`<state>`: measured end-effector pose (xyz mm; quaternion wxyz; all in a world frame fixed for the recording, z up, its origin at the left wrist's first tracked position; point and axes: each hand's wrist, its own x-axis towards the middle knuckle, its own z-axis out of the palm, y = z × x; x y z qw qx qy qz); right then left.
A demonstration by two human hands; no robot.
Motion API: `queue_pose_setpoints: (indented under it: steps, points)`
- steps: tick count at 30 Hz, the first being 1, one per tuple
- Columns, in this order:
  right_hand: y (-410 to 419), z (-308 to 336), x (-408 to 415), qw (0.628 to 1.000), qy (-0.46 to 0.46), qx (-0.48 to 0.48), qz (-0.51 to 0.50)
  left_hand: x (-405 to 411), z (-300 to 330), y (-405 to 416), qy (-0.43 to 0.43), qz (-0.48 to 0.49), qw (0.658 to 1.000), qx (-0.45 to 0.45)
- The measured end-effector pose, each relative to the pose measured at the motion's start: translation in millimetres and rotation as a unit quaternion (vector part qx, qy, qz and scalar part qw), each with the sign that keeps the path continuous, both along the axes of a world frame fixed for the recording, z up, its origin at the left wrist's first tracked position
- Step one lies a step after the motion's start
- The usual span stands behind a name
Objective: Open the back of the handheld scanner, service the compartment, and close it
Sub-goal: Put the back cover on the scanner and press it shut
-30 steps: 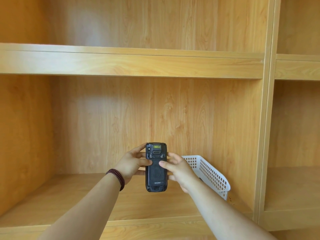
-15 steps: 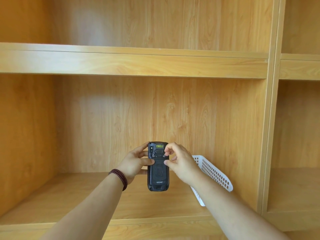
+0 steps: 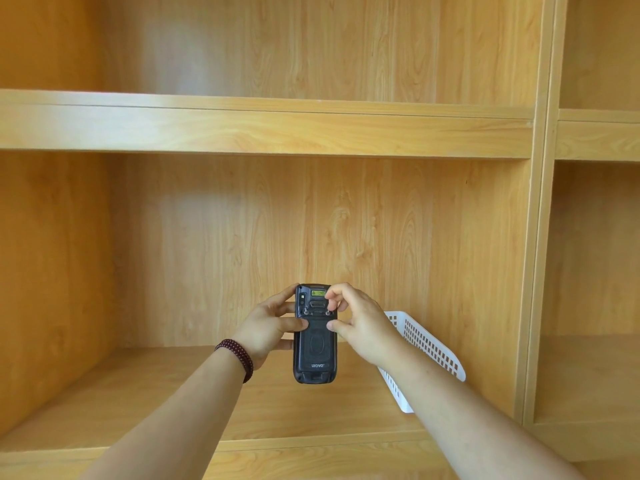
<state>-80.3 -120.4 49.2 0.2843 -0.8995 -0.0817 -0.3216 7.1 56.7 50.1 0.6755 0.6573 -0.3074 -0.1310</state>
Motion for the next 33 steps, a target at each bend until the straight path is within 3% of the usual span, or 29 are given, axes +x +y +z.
queue_pose_setpoints:
  steps: [11,20,33]
  points:
    - [0.0,-2.9,2.3,1.0,-0.001,0.017,-0.004,-2.6,-2.0,-1.9,0.003,0.006,1.0,-0.007]
    - [2.9,-5.5,1.6,0.993,-0.055,0.105,0.0,1.7,4.9,-3.9,0.019,0.006,0.999,-0.036]
    - [-4.1,1.1,6.4,0.998,-0.019,0.066,-0.004,2.8,-0.5,-10.3,0.022,0.004,0.999,-0.044]
